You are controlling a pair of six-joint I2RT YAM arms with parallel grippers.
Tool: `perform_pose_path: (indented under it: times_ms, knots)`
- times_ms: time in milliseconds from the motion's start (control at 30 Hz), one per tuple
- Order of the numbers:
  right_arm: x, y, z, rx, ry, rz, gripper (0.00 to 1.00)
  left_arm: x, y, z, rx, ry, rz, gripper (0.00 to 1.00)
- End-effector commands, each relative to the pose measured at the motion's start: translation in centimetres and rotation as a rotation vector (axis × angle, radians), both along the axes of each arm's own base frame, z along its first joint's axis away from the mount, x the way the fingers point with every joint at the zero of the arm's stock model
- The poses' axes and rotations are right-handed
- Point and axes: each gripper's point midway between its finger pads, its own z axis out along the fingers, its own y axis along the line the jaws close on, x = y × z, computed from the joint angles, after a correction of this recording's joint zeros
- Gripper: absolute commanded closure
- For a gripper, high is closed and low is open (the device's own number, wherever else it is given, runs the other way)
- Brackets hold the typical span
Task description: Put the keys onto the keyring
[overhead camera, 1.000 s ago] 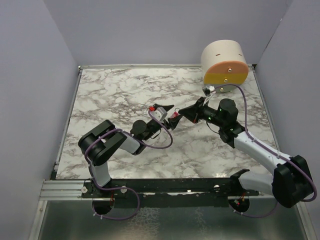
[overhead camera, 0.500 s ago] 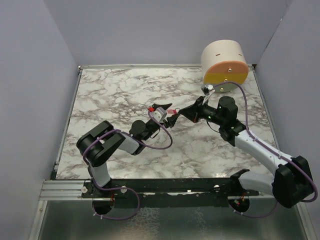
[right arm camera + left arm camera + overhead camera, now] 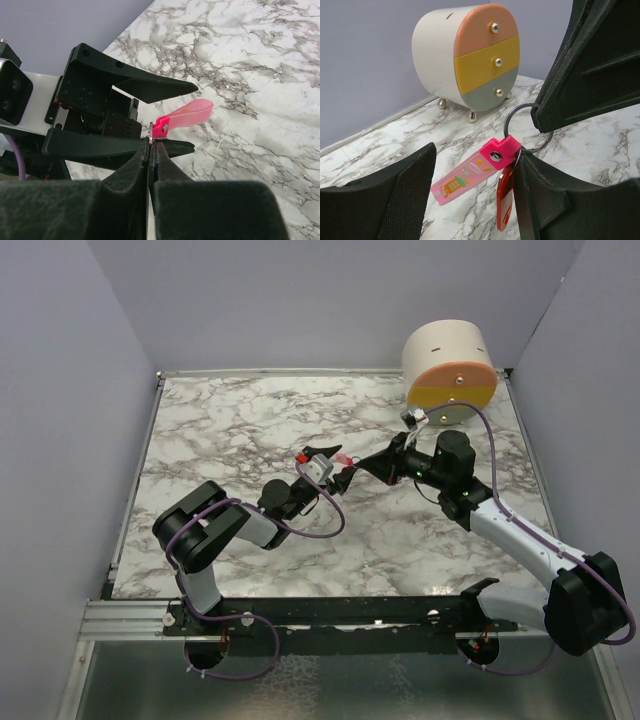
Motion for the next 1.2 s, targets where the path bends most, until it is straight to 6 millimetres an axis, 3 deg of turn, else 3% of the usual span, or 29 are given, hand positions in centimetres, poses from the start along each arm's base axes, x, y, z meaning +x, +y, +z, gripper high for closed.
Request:
perform_pose_path:
  times_ms: [0, 400, 533, 1167]
  knots:
    - [0.0, 0.3, 0.9, -0.006, -0.025, 0.031, 0.99, -0.8, 1.2, 5.8, -0.151, -0.174, 0.008, 0.38]
    - [0.2, 0.3, 0.6, -0.028, -0.017, 0.029, 0.99, -0.8, 1.6, 6.0, -0.152, -0.181, 0.015, 0.33]
    - [0.3, 0.1, 0.5, -0.031, -0.019, 0.017, 0.99, -0.9, 1.8, 6.2, -0.162, -0.174, 0.013, 0.23]
    - [0.8, -0.6, 1.1, -0.005, -0.059, -0.050, 0.99, -3.7, 4.1, 4.3, -0.156, -0.093, -0.003, 0.20]
